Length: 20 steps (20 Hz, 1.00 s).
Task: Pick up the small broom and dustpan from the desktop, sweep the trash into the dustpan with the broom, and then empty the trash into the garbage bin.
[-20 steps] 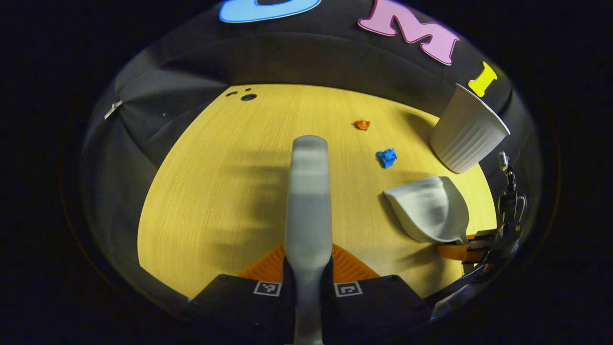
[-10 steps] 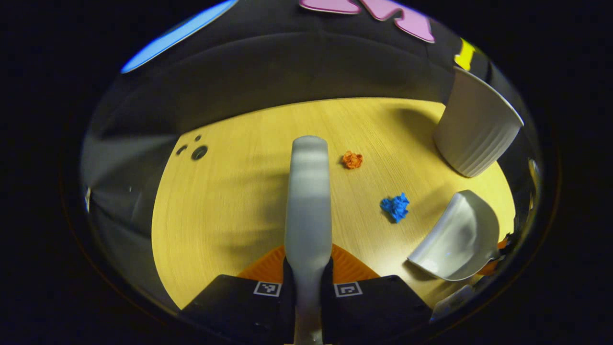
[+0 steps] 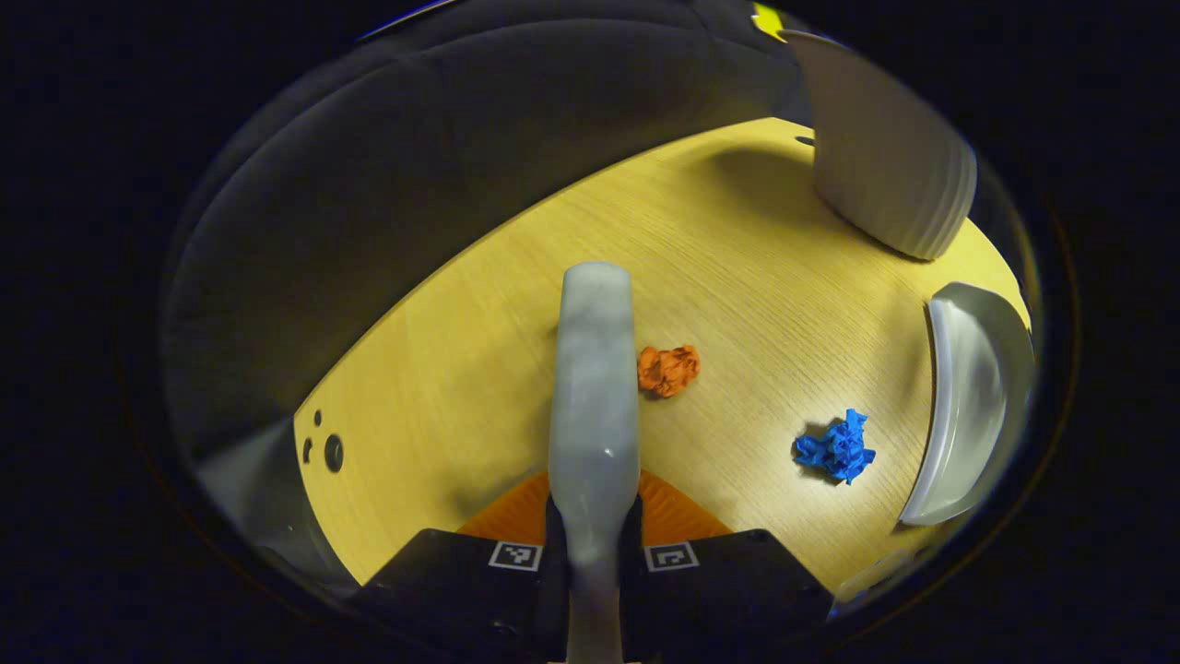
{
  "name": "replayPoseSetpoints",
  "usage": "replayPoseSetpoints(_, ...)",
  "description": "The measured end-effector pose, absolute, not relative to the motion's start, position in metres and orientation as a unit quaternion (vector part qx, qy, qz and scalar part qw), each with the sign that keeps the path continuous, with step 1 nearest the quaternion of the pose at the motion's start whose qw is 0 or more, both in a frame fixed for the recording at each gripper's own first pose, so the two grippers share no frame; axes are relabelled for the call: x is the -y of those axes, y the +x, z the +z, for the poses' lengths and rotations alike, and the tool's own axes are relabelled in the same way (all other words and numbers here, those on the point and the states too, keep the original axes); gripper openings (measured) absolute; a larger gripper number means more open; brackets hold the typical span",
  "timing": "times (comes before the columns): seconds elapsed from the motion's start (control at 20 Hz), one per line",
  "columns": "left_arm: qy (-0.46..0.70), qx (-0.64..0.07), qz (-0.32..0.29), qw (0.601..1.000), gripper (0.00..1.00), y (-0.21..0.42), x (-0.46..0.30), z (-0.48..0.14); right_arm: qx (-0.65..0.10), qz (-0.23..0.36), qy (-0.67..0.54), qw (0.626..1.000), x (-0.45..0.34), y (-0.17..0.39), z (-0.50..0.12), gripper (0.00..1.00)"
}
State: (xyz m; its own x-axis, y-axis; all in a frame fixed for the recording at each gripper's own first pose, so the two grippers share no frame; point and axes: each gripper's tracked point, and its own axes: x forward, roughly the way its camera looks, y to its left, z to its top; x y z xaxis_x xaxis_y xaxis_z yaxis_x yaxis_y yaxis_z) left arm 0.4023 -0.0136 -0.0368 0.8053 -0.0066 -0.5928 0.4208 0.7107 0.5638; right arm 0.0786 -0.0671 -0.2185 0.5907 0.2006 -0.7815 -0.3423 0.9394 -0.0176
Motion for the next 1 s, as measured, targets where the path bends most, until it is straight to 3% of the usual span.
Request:
replayPoseSetpoints(0.15,0.353,-0.302,-0.188,0.865,0.26,0.392,0.039,-0.055,-0.424,0.159,-0.085,0.888,0.067,0.08,-0.219,0.38)
replayPoseSetpoints(0.25,0.347,-0.316,-0.22,0.855,0.29,0.376,0.055,-0.066,-0.423,0.167,-0.086,0.886,0.065,0.081,-0.22,0.33)
replayPoseSetpoints(0.45,0.348,-0.329,-0.291,0.828,0.27,0.336,0.088,-0.087,-0.418,0.178,-0.094,0.886,0.064,0.083,-0.223,0.33)
replayPoseSetpoints(0.6,0.347,-0.351,-0.317,0.81,0.26,0.31,0.103,-0.102,-0.413,0.18,-0.093,0.888,0.063,0.082,-0.226,0.29)
replayPoseSetpoints(0.65,0.342,-0.356,-0.33,0.805,0.24,0.299,0.113,-0.107,-0.412,0.181,-0.093,0.888,0.063,0.082,-0.227,0.33)
replayPoseSetpoints(1.0,0.312,-0.402,-0.4,0.762,0.26,0.243,0.151,-0.116,-0.397,0.181,-0.091,0.895,0.064,0.082,-0.23,0.33)
